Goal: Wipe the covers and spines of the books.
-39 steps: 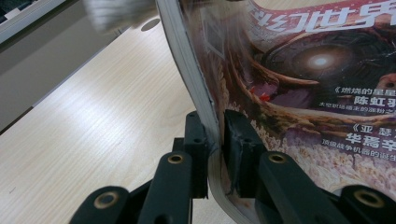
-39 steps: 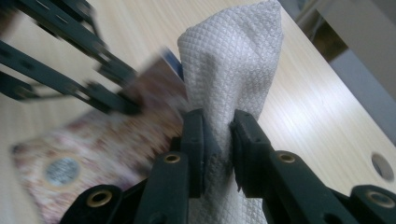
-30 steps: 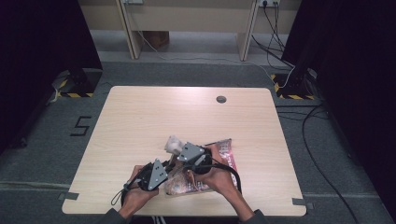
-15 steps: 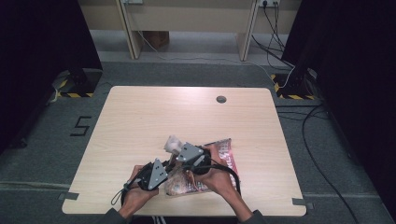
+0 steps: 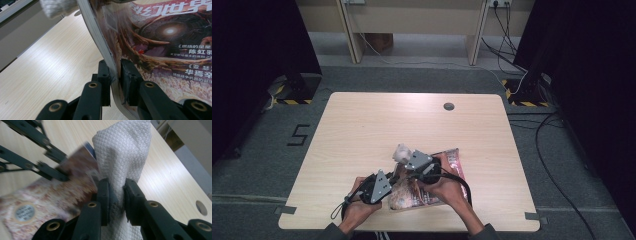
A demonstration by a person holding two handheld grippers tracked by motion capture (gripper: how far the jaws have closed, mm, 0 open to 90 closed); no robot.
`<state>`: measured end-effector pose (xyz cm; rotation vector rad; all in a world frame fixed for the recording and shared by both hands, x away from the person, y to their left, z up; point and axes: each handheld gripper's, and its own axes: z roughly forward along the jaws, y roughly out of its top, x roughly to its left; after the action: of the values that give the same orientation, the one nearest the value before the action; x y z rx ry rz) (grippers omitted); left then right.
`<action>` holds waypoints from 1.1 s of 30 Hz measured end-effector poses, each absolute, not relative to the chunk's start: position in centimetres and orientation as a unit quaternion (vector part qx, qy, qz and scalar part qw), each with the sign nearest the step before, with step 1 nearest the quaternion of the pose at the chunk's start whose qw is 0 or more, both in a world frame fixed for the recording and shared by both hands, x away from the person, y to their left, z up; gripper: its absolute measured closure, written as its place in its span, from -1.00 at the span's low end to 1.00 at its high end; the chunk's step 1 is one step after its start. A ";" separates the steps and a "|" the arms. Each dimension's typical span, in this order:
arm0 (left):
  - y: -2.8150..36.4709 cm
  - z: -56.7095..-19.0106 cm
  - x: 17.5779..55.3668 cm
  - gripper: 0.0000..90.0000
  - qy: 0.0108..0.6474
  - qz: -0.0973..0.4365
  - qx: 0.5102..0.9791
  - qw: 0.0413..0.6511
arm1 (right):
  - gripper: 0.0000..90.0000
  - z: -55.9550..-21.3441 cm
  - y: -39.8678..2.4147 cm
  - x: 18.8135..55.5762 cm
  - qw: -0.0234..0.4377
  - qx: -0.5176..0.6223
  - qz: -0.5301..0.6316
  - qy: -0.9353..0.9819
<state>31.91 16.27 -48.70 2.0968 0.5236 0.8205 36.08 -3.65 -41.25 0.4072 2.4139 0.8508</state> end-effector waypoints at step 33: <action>16.1 -48.4 31.6 0.72 0.193 0.338 0.829 0.403 | 0.71 -46.0 -11.8 43.2 0.281 0.273 0.218 0.894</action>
<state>31.64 16.14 -48.38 2.0935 0.4872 0.8540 43.19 -11.75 -45.96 0.7313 2.3959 0.5849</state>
